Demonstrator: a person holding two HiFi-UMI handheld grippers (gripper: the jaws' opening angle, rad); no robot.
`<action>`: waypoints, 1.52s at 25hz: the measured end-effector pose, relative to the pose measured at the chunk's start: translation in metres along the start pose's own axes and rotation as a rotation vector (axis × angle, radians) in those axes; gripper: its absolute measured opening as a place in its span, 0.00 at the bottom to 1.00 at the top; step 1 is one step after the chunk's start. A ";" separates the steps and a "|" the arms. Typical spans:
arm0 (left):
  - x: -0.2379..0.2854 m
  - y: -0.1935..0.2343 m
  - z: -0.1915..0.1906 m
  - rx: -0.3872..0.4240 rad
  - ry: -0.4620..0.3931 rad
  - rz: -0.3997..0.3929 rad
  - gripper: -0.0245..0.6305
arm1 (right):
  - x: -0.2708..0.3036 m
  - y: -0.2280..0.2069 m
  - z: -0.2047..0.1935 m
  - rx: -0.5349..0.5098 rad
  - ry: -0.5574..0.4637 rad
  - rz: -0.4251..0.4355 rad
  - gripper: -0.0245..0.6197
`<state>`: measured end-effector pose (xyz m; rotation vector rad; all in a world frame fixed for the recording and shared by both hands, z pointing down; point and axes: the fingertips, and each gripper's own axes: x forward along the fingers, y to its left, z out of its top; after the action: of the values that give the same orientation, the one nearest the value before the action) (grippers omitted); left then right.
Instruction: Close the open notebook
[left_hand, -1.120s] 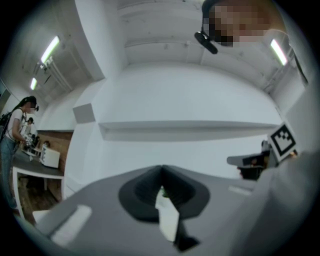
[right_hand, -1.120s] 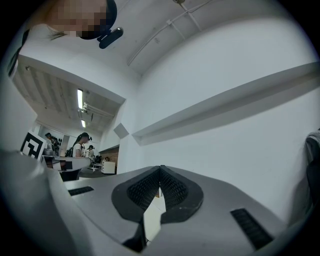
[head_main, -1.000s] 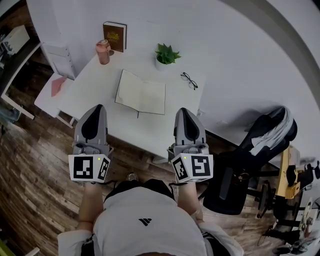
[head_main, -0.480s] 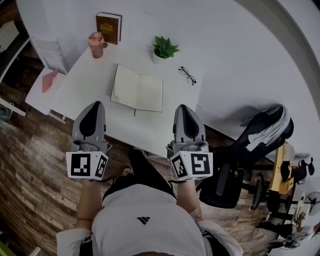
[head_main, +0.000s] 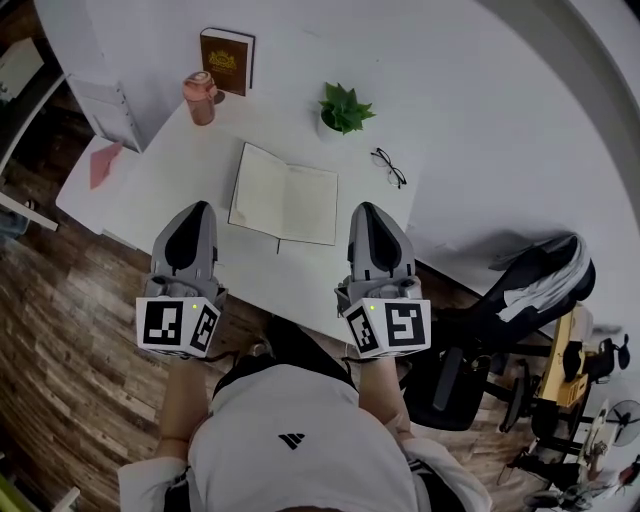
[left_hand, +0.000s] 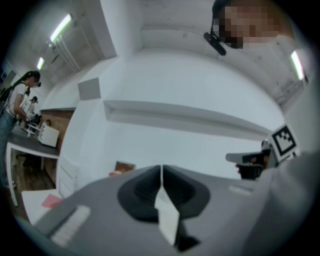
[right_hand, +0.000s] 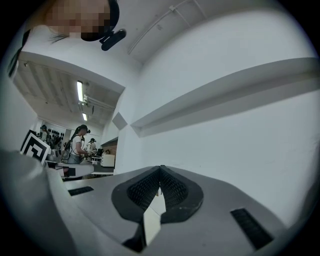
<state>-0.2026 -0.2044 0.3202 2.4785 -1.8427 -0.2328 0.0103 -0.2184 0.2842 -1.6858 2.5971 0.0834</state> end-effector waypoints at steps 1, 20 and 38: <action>0.004 0.001 -0.003 -0.005 0.008 0.004 0.06 | 0.005 -0.002 0.000 0.000 0.000 0.005 0.04; 0.042 0.022 -0.123 -0.198 0.301 0.071 0.26 | 0.078 -0.006 -0.032 0.046 0.064 0.130 0.04; 0.052 0.022 -0.225 -0.381 0.480 0.152 0.49 | 0.089 -0.020 -0.057 0.057 0.125 0.144 0.04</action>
<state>-0.1761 -0.2724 0.5399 1.9204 -1.5952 0.0206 -0.0084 -0.3117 0.3347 -1.5313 2.7806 -0.0934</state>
